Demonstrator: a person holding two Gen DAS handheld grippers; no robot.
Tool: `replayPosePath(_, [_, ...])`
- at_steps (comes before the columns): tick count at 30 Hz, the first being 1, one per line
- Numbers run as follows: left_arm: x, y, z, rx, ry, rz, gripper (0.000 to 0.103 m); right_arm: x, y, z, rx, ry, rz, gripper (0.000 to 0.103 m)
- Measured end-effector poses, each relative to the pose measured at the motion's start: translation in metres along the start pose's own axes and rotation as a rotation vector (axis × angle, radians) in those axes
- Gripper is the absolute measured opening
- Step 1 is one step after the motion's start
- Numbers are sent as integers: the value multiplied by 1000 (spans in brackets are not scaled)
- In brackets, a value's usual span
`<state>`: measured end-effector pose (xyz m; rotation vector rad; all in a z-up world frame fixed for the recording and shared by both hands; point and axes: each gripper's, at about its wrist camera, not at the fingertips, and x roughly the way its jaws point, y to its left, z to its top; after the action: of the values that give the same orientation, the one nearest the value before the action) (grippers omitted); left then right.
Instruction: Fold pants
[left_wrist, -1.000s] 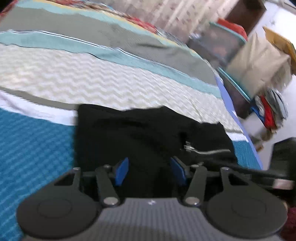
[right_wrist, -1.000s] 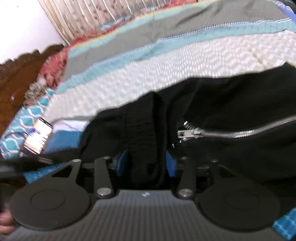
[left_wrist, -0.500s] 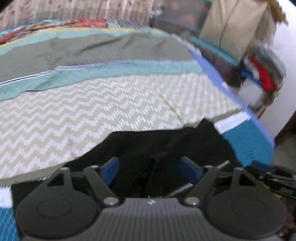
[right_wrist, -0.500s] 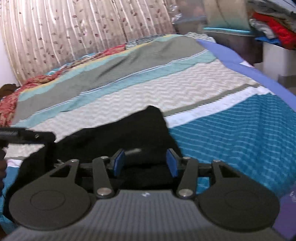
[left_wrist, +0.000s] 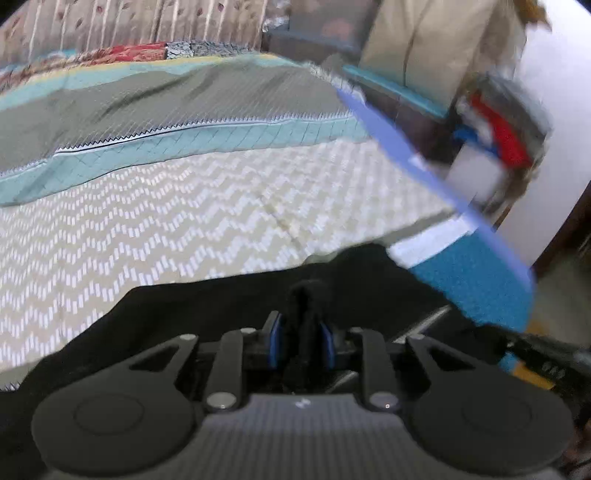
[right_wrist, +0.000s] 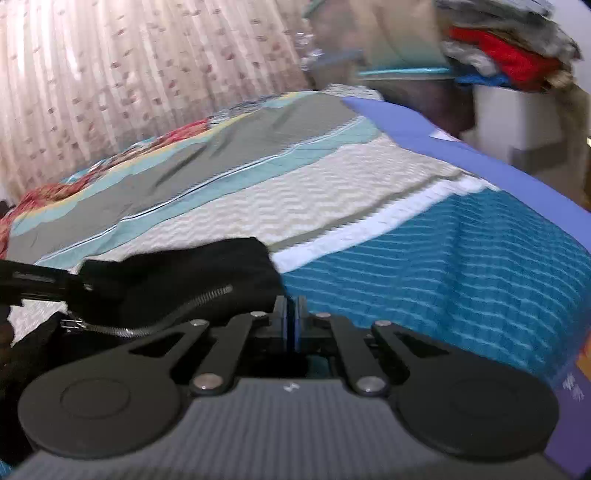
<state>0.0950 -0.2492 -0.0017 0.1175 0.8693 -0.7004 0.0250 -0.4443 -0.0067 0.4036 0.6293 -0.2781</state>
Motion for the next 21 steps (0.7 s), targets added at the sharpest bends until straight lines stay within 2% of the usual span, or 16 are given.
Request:
replayPosePath(1, [15,1,-3,8,56,45,28,8,-6,-5,24,48,-6,5])
replayPosePath(2, [28,3,-8,12,98,73,38,15,-11,-10,49,87,2,8])
replayPosePath(3, [32,6,-13,10,90,91,50,15,-13,-13,64,75,19,10])
replayPosePath(4, [28,7,-14,2,74,111,54,11,-14,-13,74,54,31,11])
replayPosePath(5, [24,9,-13,-9,81,114,57,7,-16,-10,89,39,50,21])
replayPosePath(6, [20,11,-10,-24,92,106,59,4,-19,-7,108,18,80,43])
replayPosePath(8, [7,18,-4,-55,89,112,60,-4,-24,-2,140,-33,130,63])
replayPosePath(11, [-15,31,5,-151,50,98,63,1,-23,9,123,-35,165,63])
replayPosePath(13, [-24,35,16,-211,38,111,63,15,-18,9,116,0,169,63])
replayPosePath(16, [-29,28,33,-202,48,81,63,40,-10,1,83,74,187,63])
replayPosePath(17, [-29,22,38,-189,62,74,63,46,-5,-2,54,91,174,57])
replayPosePath(18, [-27,15,45,-171,78,68,64,46,2,-2,20,90,162,29])
replayPosePath(20, [-19,-6,53,-125,112,61,66,37,20,0,-29,86,137,18])
replayPosePath(21, [-15,-17,58,-98,129,59,68,29,32,2,-66,65,134,16])
